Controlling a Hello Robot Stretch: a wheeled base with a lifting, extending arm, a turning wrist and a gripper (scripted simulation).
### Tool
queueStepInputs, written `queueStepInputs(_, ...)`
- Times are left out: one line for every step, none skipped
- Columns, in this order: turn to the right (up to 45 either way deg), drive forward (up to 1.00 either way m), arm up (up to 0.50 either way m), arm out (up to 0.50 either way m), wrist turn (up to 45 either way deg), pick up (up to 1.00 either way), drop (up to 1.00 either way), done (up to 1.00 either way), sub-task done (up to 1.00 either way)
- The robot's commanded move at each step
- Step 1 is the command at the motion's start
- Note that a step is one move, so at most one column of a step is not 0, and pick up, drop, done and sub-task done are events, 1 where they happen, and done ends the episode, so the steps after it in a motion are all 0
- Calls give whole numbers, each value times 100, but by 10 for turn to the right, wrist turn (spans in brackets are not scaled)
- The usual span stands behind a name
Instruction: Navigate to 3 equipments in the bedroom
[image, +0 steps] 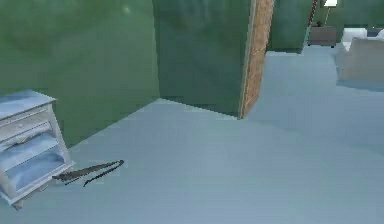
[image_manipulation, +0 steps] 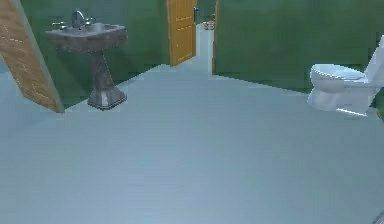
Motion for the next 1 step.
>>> queueStepInputs(270, 0, 0, 0, 0, 0, 0, 0, 0)
